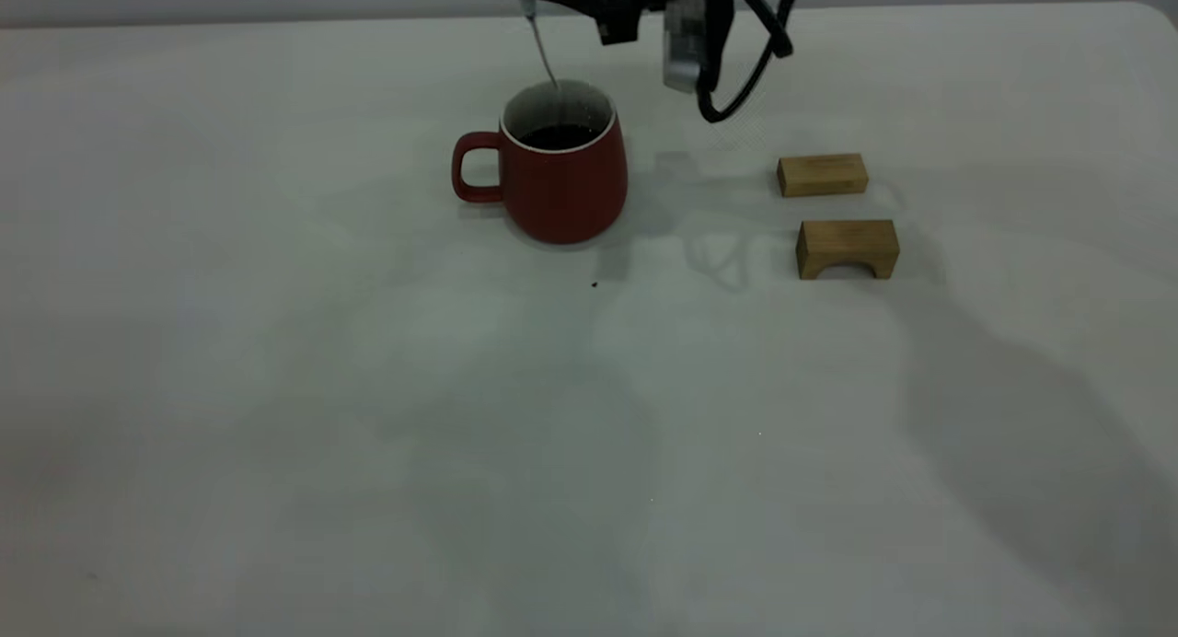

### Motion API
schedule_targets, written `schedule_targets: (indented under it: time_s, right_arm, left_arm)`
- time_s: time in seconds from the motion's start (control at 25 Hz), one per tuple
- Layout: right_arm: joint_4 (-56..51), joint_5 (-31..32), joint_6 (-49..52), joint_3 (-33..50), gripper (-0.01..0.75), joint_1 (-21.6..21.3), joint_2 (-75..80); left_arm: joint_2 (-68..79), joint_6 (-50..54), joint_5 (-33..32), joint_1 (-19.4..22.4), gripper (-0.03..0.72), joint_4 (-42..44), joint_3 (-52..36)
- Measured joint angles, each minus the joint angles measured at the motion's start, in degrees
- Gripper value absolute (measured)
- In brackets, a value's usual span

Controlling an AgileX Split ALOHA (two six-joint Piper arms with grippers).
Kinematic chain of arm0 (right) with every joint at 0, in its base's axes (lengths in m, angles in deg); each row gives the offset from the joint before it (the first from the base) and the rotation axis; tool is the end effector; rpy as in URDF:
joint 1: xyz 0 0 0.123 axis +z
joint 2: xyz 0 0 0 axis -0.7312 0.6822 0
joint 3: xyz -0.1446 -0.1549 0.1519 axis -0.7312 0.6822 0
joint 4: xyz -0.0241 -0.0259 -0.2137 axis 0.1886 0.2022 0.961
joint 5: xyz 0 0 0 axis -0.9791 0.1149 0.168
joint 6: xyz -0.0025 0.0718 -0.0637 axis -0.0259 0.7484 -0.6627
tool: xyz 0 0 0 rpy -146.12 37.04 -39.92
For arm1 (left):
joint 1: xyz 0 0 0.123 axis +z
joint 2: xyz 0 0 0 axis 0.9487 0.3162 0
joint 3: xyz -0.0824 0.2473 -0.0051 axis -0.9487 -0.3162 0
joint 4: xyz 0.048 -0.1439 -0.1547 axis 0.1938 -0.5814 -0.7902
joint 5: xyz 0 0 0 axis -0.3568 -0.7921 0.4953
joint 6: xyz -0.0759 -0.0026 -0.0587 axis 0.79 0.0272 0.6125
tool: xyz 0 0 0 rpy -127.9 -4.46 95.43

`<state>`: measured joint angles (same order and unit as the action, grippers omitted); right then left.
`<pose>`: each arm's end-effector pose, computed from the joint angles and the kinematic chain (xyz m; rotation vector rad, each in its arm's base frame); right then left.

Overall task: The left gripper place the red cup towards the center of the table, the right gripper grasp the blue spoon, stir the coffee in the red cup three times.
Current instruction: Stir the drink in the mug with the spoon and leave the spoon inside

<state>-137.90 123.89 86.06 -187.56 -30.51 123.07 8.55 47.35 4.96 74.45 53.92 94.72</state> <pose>0.4202 0.2123 0.0768 -1.3828 -1.4160 -1.3730 -0.0116 -0.0006 0.2485 -0.0859 2.1065 0.0113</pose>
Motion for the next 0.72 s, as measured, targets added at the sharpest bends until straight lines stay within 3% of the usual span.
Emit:
schedule_targets:
  time_s: [0.2, 0.44, 0.72]
  right_arm:
    - [0.0, -0.05, 2.4, 0.0, 0.133, -1.67, 2.08]
    - [0.0, 0.12, 6.75, -0.95, 0.133, -0.5, 3.27]
    - [0.0, 0.87, 7.21, -10.68, 0.133, 0.45, 7.81]
  left_arm:
    - [0.0, 0.0, 0.0, 0.0, 0.555, 0.0, 0.0]
    - [0.0, 0.0, 0.0, 0.0, 0.555, 0.0, 0.0]
    - [0.0, 0.0, 0.0, 0.0, 0.555, 0.0, 0.0]
